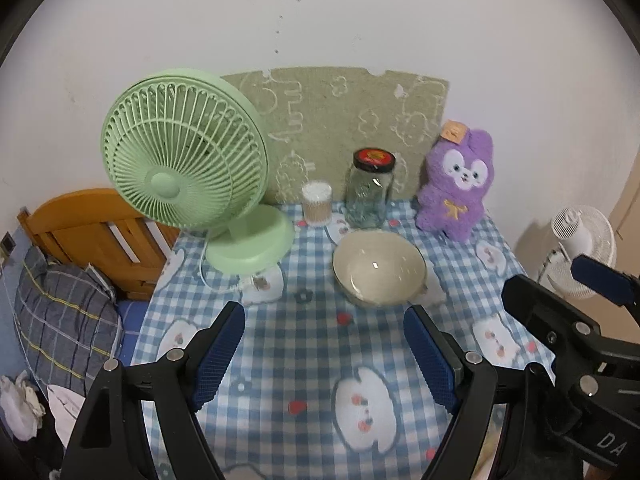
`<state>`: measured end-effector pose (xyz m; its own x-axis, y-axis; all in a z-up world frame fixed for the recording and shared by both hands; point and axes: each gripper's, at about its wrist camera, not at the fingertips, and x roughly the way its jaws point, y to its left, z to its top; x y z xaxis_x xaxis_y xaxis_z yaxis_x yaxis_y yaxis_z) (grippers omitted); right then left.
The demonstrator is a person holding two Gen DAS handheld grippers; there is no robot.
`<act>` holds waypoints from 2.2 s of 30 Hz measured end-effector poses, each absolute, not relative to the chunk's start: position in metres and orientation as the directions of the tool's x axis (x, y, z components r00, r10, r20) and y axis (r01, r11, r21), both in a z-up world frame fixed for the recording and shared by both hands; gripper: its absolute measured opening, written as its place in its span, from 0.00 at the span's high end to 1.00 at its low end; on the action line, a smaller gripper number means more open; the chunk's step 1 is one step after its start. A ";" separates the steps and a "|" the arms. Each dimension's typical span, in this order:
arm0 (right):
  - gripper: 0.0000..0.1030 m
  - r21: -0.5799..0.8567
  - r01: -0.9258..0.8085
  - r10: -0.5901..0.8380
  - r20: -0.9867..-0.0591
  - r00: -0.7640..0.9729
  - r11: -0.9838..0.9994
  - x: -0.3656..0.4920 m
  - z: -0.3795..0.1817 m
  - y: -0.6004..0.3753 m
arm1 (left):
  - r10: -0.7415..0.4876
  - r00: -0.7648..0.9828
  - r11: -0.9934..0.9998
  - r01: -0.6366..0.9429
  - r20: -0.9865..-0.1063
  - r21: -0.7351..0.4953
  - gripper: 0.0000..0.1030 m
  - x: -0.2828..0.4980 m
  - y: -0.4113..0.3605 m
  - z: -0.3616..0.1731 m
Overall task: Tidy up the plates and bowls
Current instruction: 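Move both grippers to the rim of the cream bowl by the glass jar, then grasp the cream bowl's rim with both grippers and lift it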
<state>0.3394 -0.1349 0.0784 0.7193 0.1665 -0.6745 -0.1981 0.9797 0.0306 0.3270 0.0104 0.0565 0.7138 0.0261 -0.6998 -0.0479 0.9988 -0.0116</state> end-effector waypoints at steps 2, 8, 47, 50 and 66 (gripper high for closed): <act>0.17 0.027 -0.194 0.161 -0.680 0.715 0.981 0.349 0.077 -0.135 | 0.032 0.713 0.998 -0.059 -0.700 -0.015 0.19 0.337 0.009 0.054; 0.17 0.020 -0.182 0.145 -0.689 0.710 0.983 0.379 0.068 -0.135 | 0.048 0.702 0.997 -0.075 -0.711 -0.007 0.19 0.366 0.007 0.046; 0.39 0.063 -0.164 0.146 -0.811 0.566 0.984 0.495 -0.047 -0.126 | 0.051 0.560 0.999 -0.035 -0.827 0.038 0.30 0.472 0.004 -0.063; 0.51 0.078 -0.158 0.154 -0.819 0.552 0.984 0.499 -0.056 -0.128 | 0.048 0.557 0.999 -0.034 -0.829 0.035 0.36 0.475 0.005 -0.068; 0.82 0.029 -0.144 0.102 -0.842 0.529 0.989 0.505 -0.068 -0.128 | 0.016 0.557 1.000 0.011 -0.830 0.027 0.71 0.480 -0.001 -0.071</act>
